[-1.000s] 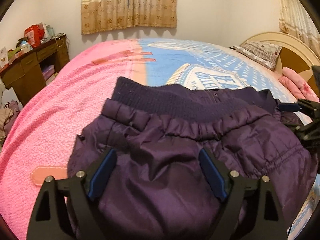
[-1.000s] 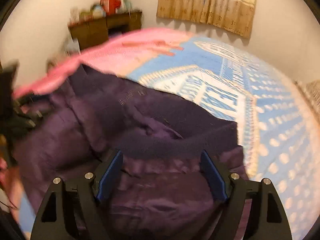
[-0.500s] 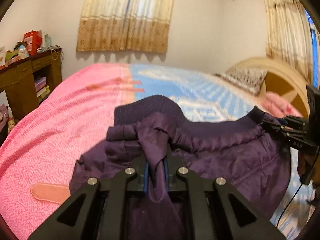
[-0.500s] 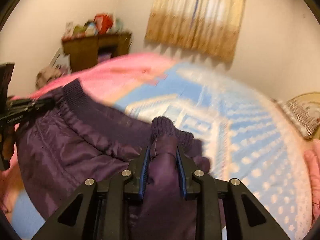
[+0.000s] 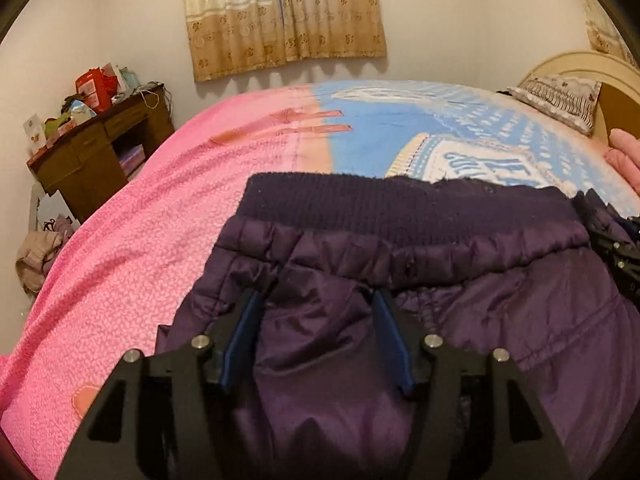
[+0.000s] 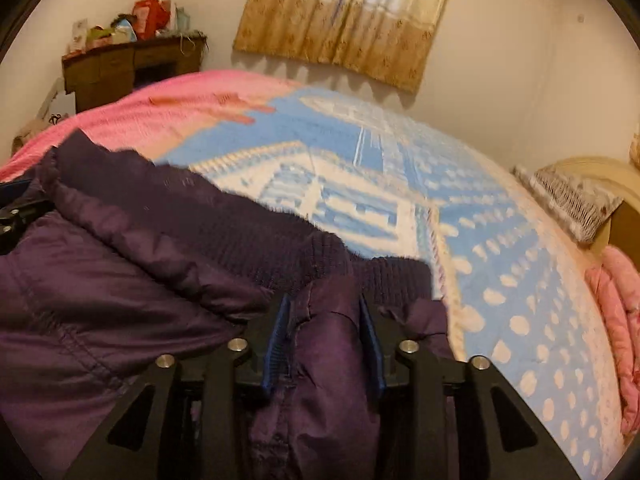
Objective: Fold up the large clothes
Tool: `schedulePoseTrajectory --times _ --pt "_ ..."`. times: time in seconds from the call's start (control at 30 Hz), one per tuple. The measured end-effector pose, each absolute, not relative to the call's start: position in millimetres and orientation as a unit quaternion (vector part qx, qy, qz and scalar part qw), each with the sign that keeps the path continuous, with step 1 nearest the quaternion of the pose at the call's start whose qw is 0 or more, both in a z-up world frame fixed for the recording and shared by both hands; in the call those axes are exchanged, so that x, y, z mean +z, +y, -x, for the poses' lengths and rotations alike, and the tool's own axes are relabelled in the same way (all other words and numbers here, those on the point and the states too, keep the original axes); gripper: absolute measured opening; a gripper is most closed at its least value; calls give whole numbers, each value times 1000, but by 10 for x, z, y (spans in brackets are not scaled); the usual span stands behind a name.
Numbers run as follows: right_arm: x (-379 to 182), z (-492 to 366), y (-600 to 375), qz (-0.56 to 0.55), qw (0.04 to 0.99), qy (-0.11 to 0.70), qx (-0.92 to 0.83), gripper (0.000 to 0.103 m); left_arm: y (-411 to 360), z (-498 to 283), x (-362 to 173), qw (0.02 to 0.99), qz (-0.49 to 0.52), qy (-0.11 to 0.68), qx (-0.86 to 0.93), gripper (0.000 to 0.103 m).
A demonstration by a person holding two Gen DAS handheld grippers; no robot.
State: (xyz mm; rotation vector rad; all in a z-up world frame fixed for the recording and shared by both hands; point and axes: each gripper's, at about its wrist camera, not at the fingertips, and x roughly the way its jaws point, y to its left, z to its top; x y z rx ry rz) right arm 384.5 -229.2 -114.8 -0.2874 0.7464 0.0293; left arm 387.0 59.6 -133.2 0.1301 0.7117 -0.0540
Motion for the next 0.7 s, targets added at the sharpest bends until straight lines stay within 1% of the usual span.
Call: schedulePoseTrajectory --times 0.2,0.43,0.5,0.53,0.57,0.6,0.63,0.67,0.7 --pt "-1159 -3868 -2359 128 920 370 19 41 618 -3863 -1381 934 -61 351 -21 66" --pt "-1214 -3845 -2230 153 916 370 11 45 611 -3828 -1374 930 -55 361 -28 66" --pt "-1138 -3851 -2263 148 911 385 16 49 641 -3816 -1269 924 -42 378 -33 66" --pt "-1064 -3829 -2286 143 908 393 8 57 669 -3769 -1188 925 -25 377 -28 66" --pt "-923 -3747 -2327 124 914 387 -11 64 721 -3650 -1025 932 3 360 -30 66" --pt "-782 -3630 -2357 99 925 366 -24 65 737 -3549 -923 940 18 340 -32 71" --pt "-637 -3491 -2364 75 936 342 -38 70 749 -3430 -794 948 33 314 -31 78" --pt "-513 -3350 -2333 53 945 319 -48 82 748 -3316 -668 957 48 286 -27 99" --pt "-439 -3240 -2278 36 952 300 -49 87 723 -3231 -579 963 59 263 -25 103"
